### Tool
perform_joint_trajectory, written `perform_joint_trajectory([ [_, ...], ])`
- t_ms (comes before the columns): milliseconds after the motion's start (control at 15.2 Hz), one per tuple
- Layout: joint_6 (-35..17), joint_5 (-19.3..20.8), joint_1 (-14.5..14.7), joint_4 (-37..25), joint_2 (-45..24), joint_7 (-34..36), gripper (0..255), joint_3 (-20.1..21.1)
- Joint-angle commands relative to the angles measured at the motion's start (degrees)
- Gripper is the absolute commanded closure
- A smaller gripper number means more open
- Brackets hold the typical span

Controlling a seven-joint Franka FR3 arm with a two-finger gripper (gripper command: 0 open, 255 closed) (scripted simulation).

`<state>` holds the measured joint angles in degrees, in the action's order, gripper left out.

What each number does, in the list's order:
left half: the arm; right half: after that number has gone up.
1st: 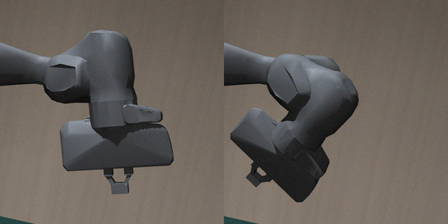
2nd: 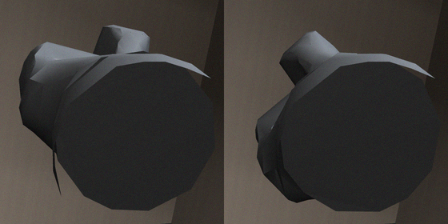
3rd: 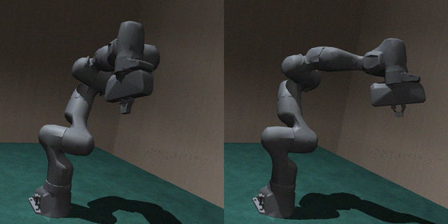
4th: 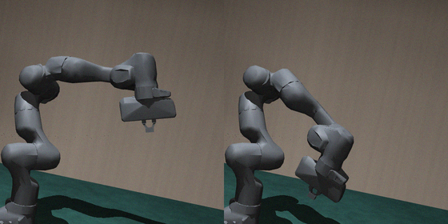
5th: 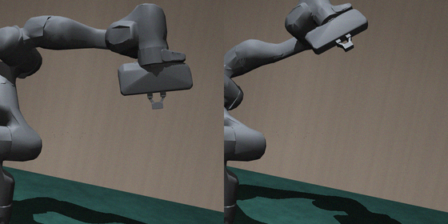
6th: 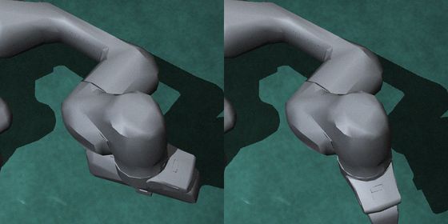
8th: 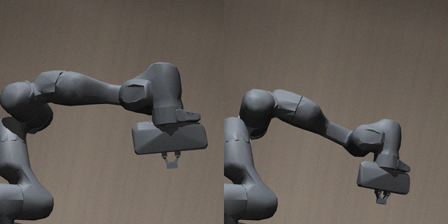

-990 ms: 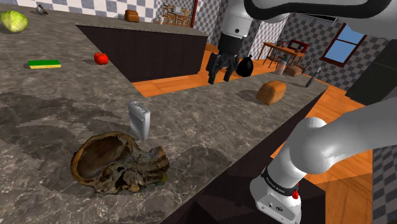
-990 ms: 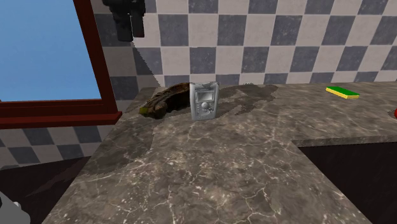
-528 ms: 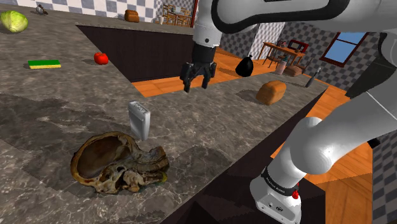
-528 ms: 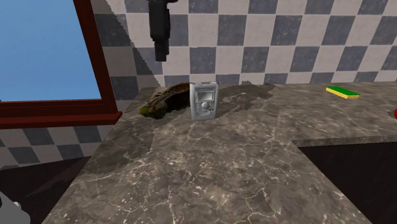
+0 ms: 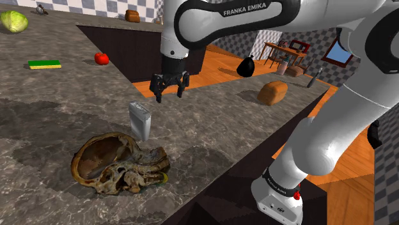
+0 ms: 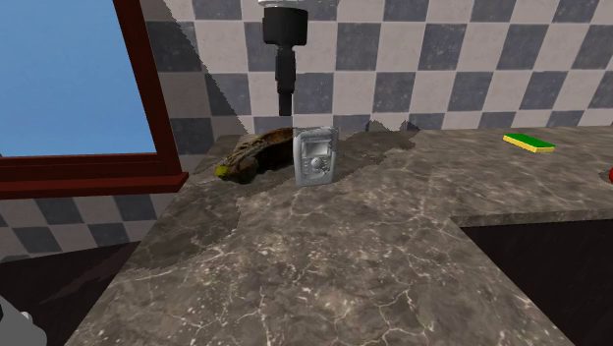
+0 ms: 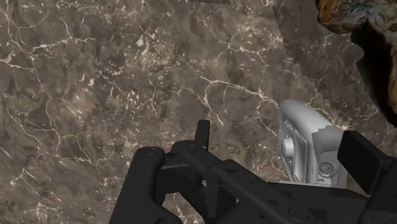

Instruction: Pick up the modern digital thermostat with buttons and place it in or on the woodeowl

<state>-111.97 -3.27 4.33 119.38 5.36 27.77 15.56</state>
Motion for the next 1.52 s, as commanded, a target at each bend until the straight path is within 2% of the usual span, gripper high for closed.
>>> perform_joint_trajectory([
  [0,-1.26,1.40,0.42,-3.15,-4.59,1.91,0,0.85],
  [462,-2.98,6.65,3.51,-14.76,-18.92,8.40,0,2.36],
  [924,-8.28,7.43,3.74,-11.35,-20.91,8.92,0,2.10],
  [1452,-8.27,7.43,3.74,-11.35,-20.90,8.92,0,2.10],
])
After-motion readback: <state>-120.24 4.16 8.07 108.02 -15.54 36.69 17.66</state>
